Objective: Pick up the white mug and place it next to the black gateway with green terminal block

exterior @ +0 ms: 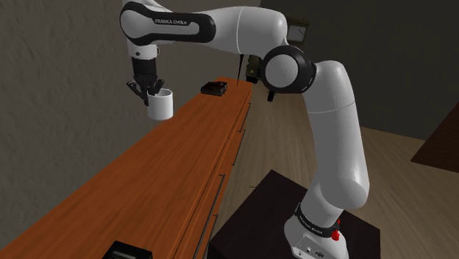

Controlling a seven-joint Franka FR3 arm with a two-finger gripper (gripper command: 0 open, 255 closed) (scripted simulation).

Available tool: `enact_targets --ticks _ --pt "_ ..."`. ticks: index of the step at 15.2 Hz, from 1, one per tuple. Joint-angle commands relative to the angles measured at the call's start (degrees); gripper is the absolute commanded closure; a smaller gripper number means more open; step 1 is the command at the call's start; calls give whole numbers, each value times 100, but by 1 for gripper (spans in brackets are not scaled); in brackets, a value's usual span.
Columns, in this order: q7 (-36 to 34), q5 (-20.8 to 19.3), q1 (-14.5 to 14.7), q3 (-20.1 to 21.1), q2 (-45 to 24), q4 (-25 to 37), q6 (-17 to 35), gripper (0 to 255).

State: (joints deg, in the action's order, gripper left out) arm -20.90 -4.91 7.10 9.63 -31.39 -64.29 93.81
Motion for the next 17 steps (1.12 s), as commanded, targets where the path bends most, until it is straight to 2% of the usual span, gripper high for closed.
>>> enact_targets --ticks 1,4,9,17 --pt "2 -3 14 0 -26 201 -174 255" --pt "8 -12 39 -1 -103 539 -435 255" --pt "-412 106 189 156 1014 -1195 181 255" --pt "-1121 304 542 463 2233 -2896 678 255"
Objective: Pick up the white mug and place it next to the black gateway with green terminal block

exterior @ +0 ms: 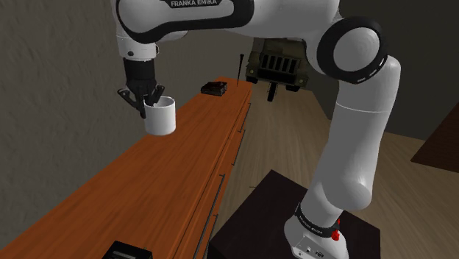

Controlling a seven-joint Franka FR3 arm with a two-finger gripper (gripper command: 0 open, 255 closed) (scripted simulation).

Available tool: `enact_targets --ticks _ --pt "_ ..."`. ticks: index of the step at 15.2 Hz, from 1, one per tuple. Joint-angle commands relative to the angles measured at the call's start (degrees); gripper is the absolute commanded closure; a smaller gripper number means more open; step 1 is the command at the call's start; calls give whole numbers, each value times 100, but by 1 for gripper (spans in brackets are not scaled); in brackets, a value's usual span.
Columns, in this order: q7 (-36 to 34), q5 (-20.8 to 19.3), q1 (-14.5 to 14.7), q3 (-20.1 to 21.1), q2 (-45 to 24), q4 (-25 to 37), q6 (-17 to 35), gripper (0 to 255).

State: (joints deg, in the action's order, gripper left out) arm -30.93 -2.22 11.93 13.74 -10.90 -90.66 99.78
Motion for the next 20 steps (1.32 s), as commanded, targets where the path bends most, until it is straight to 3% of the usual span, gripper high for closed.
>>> enact_targets --ticks 1,9,20 --pt "-212 63 108 97 308 -420 121 255" --pt "-993 290 529 495 1103 -1384 324 255" --pt "-1015 251 537 503 982 -2098 1152 255"
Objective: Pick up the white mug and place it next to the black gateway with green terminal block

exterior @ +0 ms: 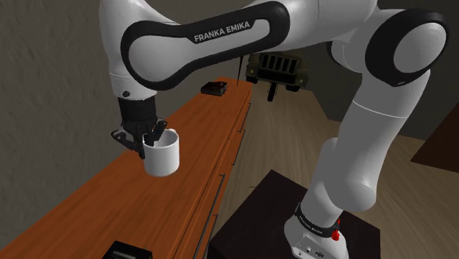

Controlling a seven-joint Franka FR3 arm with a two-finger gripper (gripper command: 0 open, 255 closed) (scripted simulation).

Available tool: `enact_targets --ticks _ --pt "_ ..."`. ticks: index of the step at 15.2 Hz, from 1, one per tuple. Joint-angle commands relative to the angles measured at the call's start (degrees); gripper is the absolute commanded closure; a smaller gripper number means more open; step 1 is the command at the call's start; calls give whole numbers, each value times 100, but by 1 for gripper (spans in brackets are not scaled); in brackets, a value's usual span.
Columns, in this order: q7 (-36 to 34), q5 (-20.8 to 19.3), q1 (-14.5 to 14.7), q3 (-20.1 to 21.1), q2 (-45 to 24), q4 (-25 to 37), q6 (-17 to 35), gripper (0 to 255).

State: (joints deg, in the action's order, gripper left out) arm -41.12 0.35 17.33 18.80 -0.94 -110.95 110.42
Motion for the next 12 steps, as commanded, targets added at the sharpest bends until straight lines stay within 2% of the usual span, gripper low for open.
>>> enact_targets --ticks 1,12 --pt "0 -12 -2 -2 -33 -125 162 255" --pt "-68 -116 15 2 -317 -666 972 255"
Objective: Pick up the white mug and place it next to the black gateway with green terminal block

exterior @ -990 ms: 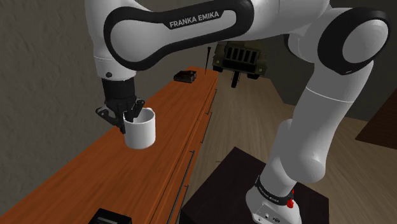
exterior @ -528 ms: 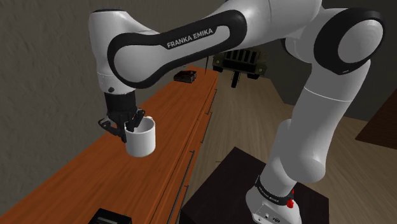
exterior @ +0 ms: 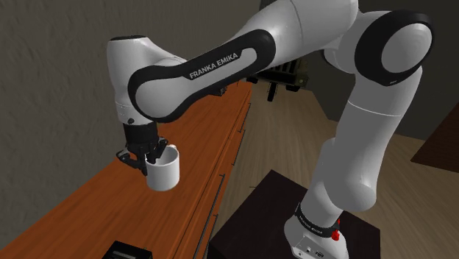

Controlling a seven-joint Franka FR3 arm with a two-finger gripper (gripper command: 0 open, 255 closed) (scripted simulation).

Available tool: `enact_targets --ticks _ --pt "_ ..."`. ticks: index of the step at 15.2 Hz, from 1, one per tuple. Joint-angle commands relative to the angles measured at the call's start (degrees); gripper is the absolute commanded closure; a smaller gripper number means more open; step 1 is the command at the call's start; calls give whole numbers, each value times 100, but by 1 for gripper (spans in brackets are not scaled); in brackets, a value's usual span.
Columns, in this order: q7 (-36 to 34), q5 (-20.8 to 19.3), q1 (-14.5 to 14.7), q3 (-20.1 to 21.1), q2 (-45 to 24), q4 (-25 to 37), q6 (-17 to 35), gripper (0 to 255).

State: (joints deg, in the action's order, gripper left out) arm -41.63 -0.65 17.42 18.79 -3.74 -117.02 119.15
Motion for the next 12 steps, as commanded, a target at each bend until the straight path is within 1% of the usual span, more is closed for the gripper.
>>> enact_targets --ticks 1,8,12 --pt "-25 -29 8 3 -70 -101 172 255" --pt "-95 -134 25 -6 -326 -352 666 255" --pt "-95 -134 26 -7 -326 -352 666 255"
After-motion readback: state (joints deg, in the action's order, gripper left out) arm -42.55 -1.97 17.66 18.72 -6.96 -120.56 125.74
